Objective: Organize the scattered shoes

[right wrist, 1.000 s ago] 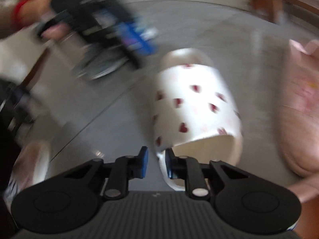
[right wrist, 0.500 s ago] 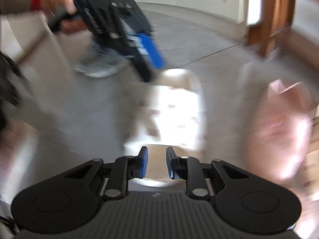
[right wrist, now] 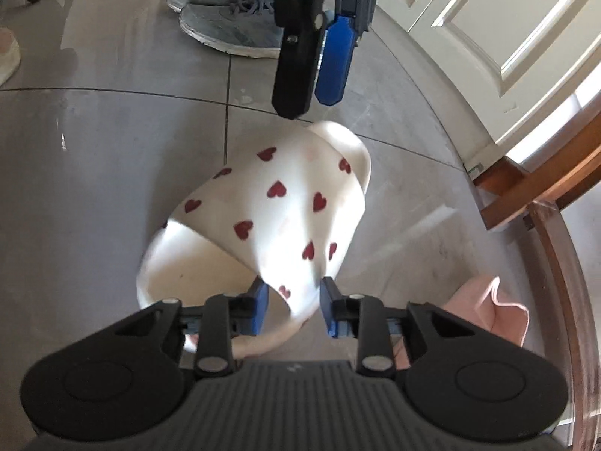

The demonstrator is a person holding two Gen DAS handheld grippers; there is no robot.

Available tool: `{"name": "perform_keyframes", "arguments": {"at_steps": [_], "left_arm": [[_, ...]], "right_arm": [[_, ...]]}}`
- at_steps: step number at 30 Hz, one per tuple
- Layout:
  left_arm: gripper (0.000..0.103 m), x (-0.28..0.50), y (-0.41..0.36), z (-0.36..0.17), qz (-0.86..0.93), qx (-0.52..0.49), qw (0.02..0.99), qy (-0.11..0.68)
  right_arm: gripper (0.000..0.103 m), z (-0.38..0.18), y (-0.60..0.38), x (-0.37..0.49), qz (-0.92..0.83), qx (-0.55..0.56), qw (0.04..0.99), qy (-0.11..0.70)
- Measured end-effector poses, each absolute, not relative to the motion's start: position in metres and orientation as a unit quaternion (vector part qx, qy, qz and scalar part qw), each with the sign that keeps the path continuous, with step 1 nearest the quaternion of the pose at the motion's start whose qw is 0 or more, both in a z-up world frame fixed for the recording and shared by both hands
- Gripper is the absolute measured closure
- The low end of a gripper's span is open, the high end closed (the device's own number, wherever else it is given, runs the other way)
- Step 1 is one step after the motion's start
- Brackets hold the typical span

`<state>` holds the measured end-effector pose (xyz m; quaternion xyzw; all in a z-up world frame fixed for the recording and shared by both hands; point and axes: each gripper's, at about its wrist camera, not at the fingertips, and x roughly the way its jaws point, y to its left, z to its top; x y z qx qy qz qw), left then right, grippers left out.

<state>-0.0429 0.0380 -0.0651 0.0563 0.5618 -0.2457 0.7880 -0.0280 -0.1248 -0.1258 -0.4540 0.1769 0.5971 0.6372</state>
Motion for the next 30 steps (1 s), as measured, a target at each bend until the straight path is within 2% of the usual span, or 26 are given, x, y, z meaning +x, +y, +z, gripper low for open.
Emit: {"name": "perform_keyframes", "arguments": {"at_steps": [5,13,20,25,30], "left_arm": [[0.054,-0.041,0.048,-0.069,-0.228,0.059,0.793,0.562],[0.054,-0.024,0.047,-0.057,-0.216,0.051,0.820,0.528],[0.054,0.018,0.007,-0.045,-0.226,0.046,0.855,0.464],[0.054,0.072,-0.036,-0.044,-0.222,-0.016,0.867,0.445],[0.054,0.102,-0.090,-0.057,-0.208,0.024,0.887,0.412]], "right_arm": [[0.077,-0.124,-0.120,-0.041,0.605,-0.449,0.626,0.200],[0.075,-0.114,-0.122,-0.027,0.626,-0.306,0.615,0.368],[0.073,-0.093,-0.184,0.016,0.547,-0.176,0.716,0.396],[0.072,-0.078,-0.228,0.047,0.478,-0.082,0.774,0.408],[0.072,-0.075,-0.262,0.075,0.380,-0.058,0.836,0.392]]}}
